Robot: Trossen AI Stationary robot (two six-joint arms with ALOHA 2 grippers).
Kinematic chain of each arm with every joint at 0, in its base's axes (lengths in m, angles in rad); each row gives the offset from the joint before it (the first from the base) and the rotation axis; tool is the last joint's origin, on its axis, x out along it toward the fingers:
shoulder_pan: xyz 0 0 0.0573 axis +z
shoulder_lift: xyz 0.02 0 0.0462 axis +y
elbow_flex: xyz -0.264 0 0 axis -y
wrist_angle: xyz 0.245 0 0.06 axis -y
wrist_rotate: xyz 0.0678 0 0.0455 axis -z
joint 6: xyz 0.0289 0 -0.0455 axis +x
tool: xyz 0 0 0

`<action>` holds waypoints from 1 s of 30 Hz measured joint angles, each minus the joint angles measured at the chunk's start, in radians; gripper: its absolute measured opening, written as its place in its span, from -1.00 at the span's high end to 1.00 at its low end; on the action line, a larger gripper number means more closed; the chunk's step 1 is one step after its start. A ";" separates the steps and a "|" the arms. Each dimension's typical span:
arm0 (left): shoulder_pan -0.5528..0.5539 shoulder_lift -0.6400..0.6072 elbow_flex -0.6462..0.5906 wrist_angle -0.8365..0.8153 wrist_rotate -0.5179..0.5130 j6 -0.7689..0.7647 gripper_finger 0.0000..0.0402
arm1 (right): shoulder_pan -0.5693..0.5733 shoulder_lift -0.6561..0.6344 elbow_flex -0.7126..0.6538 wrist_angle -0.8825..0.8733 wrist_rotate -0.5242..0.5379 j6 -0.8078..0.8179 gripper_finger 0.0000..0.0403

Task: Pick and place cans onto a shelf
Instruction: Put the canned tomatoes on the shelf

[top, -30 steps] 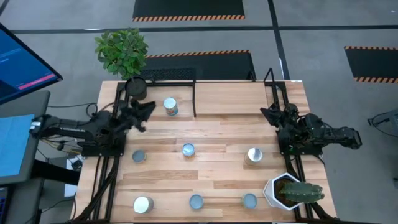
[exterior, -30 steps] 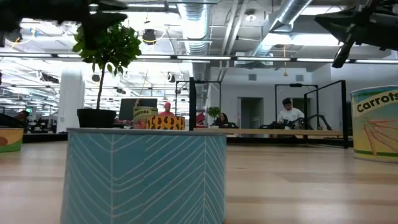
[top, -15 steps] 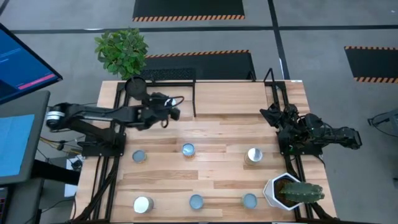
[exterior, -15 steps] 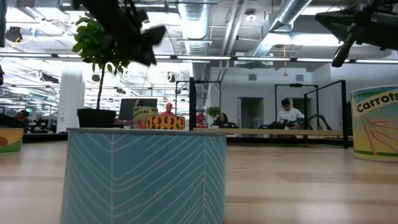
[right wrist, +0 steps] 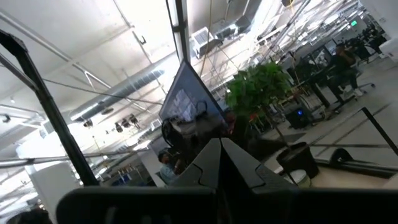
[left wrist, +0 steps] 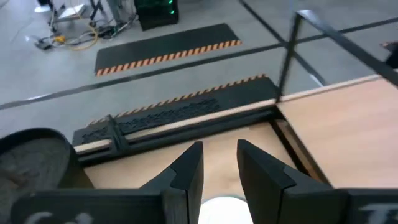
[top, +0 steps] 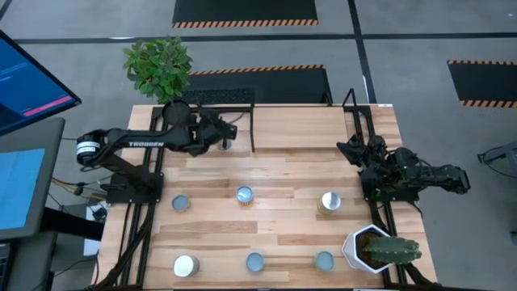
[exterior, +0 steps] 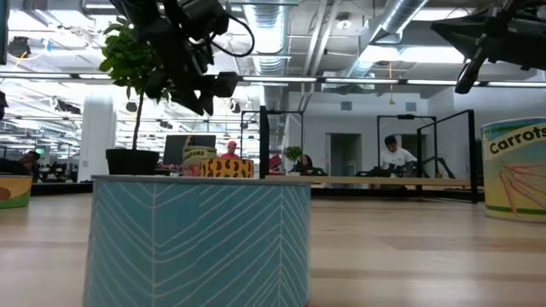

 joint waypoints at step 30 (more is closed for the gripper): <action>0.184 0.246 0.149 -0.087 0.198 -0.020 1.00 | 0.001 -0.003 0.000 0.005 -0.113 0.041 0.83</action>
